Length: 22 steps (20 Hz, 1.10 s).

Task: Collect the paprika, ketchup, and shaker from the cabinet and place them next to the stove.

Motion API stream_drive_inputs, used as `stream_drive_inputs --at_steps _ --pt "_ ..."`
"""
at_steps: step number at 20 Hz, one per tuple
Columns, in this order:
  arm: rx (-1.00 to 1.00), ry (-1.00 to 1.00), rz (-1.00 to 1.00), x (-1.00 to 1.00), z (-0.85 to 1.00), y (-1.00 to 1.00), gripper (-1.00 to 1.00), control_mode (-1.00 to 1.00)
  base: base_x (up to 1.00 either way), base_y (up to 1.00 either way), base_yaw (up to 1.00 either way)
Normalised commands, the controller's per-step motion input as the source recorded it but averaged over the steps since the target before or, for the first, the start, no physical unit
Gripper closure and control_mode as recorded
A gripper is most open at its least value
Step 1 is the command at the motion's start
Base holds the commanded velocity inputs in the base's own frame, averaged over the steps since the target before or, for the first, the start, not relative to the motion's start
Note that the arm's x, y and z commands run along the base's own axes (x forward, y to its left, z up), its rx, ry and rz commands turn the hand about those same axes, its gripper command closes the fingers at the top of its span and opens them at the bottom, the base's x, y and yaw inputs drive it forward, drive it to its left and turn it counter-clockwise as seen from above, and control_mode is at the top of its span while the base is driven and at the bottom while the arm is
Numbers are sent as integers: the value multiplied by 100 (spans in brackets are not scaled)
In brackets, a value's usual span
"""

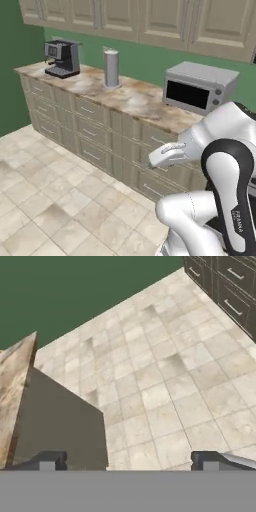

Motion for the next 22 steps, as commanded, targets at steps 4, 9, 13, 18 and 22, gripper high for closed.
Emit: stream_drive_inputs --at_steps 4,9,13,18,22 --pt "0 0 0 0 0 0 -100 100 0 56 55" --pt "0 0 0 0 0 0 -100 100 0 51 54" --pt "0 0 0 0 0 0 -100 100 0 40 52" --pt "0 0 0 0 0 0 -100 100 3 55 52" --pt "0 0 0 0 0 0 -100 100 30 16 56"
